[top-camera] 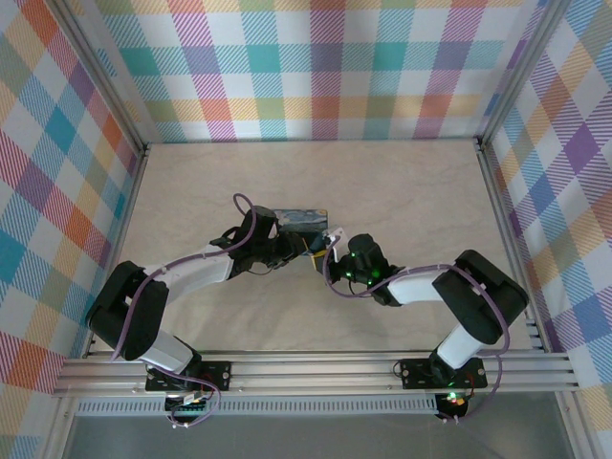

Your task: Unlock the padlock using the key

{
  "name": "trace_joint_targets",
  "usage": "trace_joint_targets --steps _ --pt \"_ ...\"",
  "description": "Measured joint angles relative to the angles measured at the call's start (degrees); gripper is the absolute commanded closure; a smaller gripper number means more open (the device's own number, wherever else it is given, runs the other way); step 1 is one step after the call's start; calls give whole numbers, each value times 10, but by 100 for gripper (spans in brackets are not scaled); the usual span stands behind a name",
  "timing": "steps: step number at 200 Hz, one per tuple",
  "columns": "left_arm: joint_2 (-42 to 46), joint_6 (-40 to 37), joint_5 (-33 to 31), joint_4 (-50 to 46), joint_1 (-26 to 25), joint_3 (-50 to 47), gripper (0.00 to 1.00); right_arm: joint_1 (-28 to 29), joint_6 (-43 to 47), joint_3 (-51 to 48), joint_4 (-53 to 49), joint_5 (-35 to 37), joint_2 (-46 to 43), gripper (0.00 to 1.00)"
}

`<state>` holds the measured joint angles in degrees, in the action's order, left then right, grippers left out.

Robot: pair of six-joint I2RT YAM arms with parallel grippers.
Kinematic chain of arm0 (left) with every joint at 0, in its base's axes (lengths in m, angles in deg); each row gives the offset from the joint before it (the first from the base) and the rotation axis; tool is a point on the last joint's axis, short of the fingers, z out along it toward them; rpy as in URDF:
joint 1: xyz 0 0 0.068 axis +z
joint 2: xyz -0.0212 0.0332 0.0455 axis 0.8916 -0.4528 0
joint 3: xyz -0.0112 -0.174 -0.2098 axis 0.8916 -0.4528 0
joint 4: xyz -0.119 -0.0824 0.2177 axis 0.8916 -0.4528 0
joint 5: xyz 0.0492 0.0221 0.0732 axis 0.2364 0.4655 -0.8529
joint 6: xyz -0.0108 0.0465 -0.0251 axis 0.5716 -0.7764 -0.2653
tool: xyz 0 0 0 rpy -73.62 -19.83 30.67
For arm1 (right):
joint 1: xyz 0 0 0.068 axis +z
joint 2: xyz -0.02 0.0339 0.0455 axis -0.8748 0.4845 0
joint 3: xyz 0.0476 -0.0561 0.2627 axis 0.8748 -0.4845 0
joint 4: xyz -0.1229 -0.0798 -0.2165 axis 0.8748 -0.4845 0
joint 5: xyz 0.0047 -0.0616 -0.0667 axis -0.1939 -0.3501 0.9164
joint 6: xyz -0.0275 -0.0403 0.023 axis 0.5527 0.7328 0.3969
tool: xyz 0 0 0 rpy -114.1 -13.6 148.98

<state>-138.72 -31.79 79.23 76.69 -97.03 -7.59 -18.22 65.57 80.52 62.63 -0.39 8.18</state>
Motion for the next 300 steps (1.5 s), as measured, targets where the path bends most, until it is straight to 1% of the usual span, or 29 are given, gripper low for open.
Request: trace_joint_targets --steps 153,300 --pt "0 2 -19 0 0 0 77 0 -3 23 4 -7 21 99" --pt "-14 9 -29 19 0 0 77 -2 -37 43 6 -13 42 100"
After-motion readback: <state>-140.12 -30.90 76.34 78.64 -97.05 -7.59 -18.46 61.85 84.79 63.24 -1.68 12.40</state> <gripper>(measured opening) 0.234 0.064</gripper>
